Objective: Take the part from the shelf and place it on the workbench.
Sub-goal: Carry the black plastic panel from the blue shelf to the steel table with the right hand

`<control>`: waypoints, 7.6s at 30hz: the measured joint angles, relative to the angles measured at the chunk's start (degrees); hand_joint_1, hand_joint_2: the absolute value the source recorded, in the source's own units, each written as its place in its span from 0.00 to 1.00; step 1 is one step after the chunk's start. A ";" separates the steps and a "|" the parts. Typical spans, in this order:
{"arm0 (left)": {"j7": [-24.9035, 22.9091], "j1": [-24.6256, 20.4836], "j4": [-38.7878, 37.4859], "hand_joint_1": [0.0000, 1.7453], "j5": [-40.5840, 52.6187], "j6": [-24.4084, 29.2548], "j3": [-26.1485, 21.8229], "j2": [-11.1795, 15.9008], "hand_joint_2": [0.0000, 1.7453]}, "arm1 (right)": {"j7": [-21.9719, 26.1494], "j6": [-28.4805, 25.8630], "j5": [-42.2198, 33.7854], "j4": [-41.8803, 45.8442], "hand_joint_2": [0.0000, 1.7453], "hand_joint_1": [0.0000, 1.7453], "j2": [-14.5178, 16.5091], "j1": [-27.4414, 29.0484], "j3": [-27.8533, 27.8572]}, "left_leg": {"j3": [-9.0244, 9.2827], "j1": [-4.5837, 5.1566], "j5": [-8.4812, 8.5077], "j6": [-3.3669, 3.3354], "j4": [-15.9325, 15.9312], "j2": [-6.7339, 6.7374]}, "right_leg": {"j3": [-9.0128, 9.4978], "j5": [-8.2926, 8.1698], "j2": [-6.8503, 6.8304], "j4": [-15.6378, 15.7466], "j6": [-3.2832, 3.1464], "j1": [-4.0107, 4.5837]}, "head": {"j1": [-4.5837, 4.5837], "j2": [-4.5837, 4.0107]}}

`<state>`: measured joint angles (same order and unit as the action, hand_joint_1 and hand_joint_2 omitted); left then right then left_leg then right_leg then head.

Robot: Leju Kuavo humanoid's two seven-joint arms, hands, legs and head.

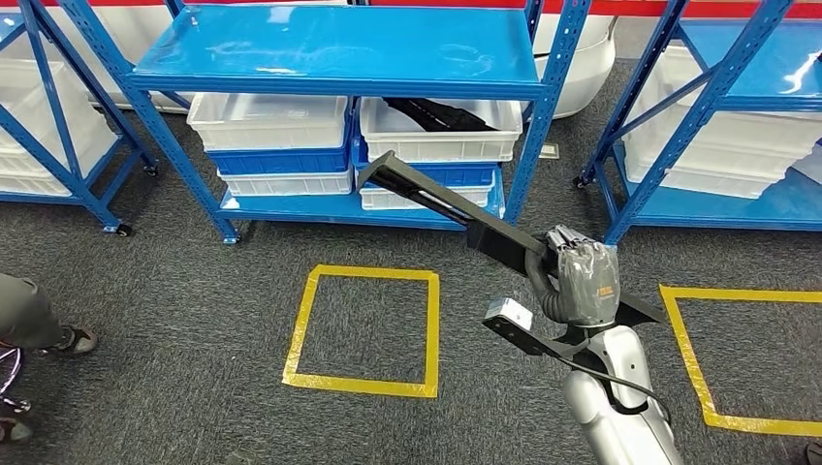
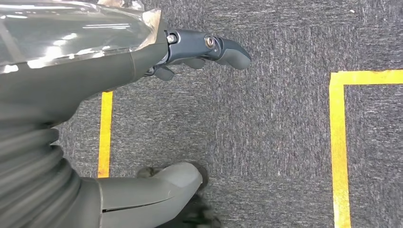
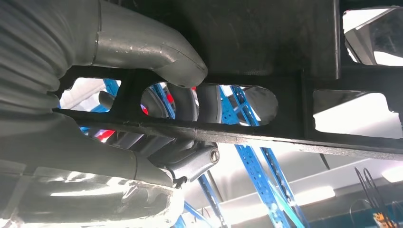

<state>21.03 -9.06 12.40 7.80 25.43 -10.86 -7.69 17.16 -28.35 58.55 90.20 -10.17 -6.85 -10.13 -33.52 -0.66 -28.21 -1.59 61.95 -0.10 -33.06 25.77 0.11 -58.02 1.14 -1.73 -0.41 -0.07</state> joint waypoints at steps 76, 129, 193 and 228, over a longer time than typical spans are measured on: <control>0.54 0.13 0.03 0.00 0.03 0.40 -1.09 -0.11 1.00 | -0.20 1.85 -0.65 0.71 1.00 0.96 -7.63 -5.71 -1.42 | -1.54 0.67 5.07 -1.83 -4.53 0.23 | 0.23 3.16 -0.24 -3.60 3.00 -0.04 | 0.91 -0.01; 1.34 0.28 0.14 0.00 -0.15 0.30 -2.60 -0.05 1.00 | 0.07 1.18 -2.13 -1.77 1.00 0.96 -8.25 -7.65 -2.70 | 2.31 0.67 2.44 -1.96 -6.20 0.25 | -3.64 -0.86 -0.25 -1.86 1.06 0.82 | 1.31 0.00; 3.02 1.15 0.21 0.00 -1.40 -0.21 -5.15 0.19 1.00 | 0.07 1.20 -2.68 -4.50 1.00 0.96 -5.81 -10.50 -4.71 | 0.47 0.92 3.91 -2.32 -6.09 0.37 | -6.84 6.00 -0.16 -12.11 0.88 0.50 | 3.05 0.00; 3.30 1.21 0.21 0.00 -1.35 -0.20 -6.05 0.17 1.00 | 1.32 1.79 -4.91 -7.32 1.00 0.96 -4.60 -12.16 -5.41 | -0.96 0.12 4.63 -1.28 -5.43 0.33 | -1.15 4.65 -0.32 -8.04 2.09 0.03 | 3.52 0.00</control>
<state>24.33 -7.85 12.61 6.45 25.22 -16.92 -7.52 18.48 -26.56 53.64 82.88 -14.78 -19.01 -15.54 -34.47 -0.54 -23.58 -2.87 56.52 0.23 -34.20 30.42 -0.21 -66.06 3.23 -1.70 3.11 -0.07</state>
